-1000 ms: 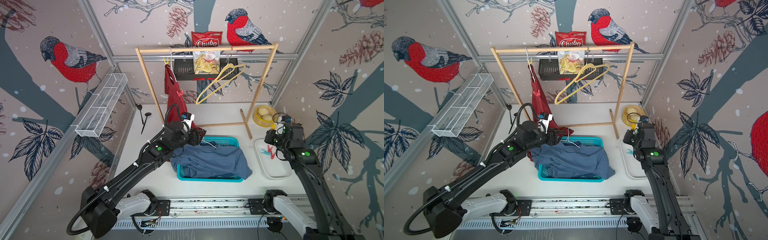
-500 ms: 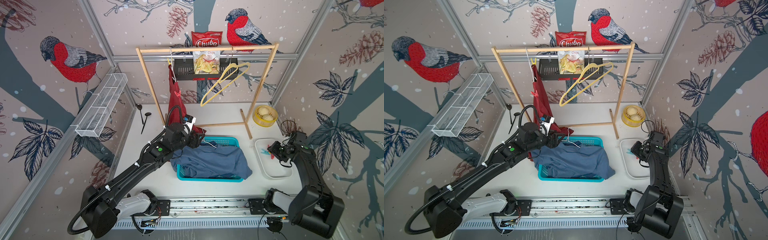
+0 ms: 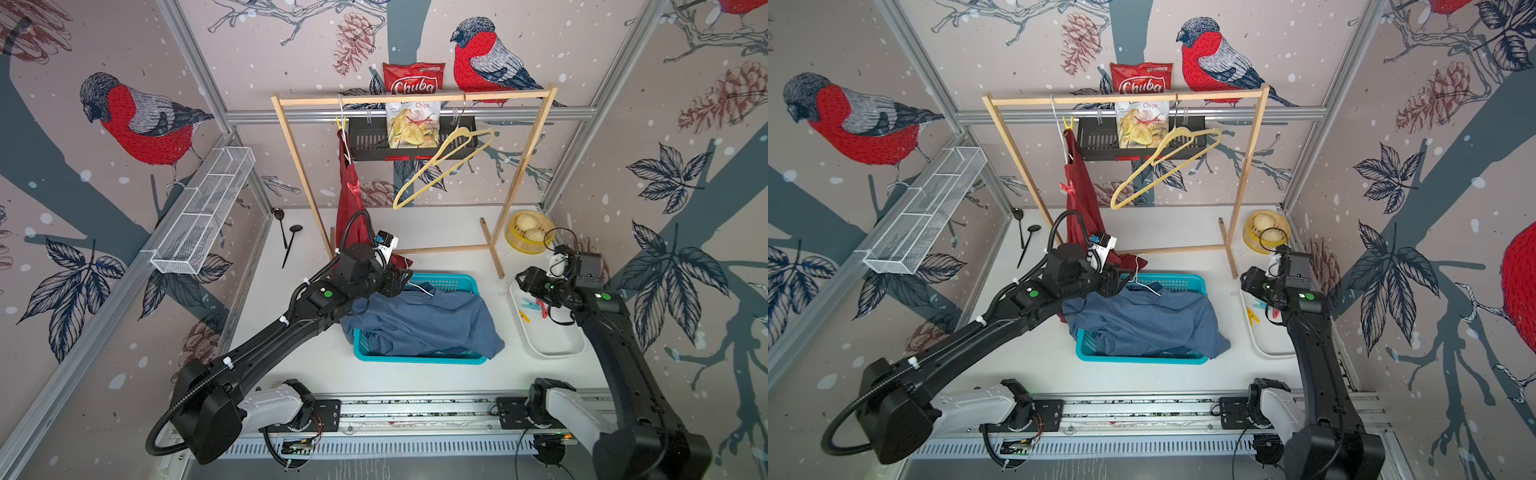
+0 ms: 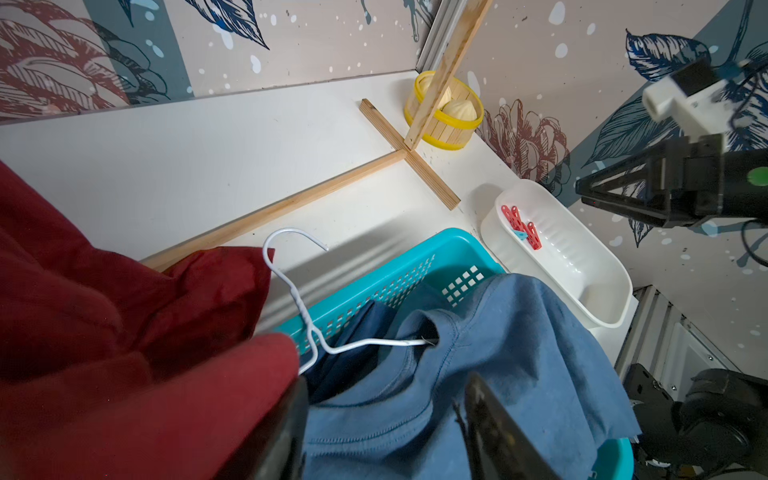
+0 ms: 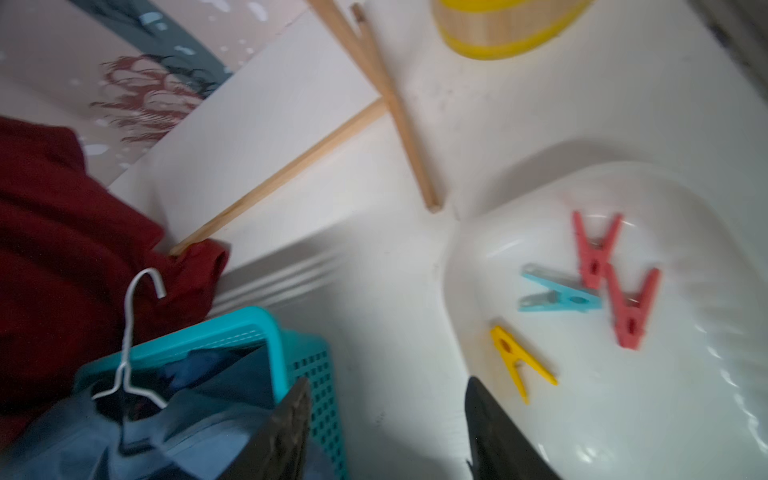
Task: Remove the clothespins securing t-shirts to the hanger
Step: Pick up the hanger from the basket.
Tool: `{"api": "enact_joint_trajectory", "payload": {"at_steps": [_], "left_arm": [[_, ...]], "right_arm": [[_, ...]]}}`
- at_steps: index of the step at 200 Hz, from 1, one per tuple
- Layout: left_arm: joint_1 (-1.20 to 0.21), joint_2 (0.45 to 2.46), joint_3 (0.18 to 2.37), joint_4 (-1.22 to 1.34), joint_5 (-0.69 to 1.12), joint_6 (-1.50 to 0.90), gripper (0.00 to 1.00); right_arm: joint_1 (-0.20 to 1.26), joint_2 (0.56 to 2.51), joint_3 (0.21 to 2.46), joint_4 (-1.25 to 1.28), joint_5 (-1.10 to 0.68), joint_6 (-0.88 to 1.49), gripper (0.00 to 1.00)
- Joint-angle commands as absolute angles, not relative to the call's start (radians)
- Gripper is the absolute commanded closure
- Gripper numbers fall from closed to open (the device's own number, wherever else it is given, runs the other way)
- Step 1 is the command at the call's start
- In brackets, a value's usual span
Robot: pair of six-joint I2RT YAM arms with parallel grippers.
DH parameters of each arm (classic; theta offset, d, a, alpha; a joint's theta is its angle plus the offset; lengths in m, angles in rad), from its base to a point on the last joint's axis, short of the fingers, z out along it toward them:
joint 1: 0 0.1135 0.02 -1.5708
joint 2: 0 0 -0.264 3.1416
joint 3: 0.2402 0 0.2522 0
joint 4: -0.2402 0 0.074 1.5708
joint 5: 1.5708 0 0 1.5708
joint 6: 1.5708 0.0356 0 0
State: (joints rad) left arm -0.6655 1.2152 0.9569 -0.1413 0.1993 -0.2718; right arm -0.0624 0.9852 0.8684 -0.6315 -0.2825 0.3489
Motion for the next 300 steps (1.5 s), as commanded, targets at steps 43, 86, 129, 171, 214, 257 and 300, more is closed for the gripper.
{"api": "enact_joint_trajectory", "payload": {"at_steps": [43, 86, 129, 171, 214, 257, 300], "left_arm": [[-0.670, 1.395, 1.116, -0.274, 0.158, -0.308, 0.47], [-0.670, 1.321, 1.093, -0.305, 0.085, -0.331, 0.47], [-0.669, 1.188, 1.047, -0.378, 0.005, -0.340, 0.46], [-0.670, 1.076, 0.963, -0.341, -0.055, -0.365, 0.44], [-0.670, 1.078, 0.964, -0.348, -0.077, -0.371, 0.44], [-0.670, 1.100, 0.973, -0.344, -0.072, -0.367, 0.43], [-0.670, 1.081, 0.992, -0.358, -0.076, -0.359, 0.42]], "right_arm": [[0.555, 1.203, 1.016, -0.376, -0.181, 0.381, 0.40], [0.714, 1.552, 1.265, -0.515, -0.099, 0.168, 0.40], [0.724, 1.630, 1.239, -0.407, -0.172, 0.128, 0.40], [0.732, 1.696, 1.218, -0.373, -0.249, 0.113, 0.40], [0.738, 1.715, 1.209, -0.380, -0.243, 0.087, 0.42], [0.764, 1.720, 1.214, -0.416, -0.179, 0.018, 0.72], [0.808, 1.659, 1.243, -0.468, -0.092, -0.080, 0.97]]}}
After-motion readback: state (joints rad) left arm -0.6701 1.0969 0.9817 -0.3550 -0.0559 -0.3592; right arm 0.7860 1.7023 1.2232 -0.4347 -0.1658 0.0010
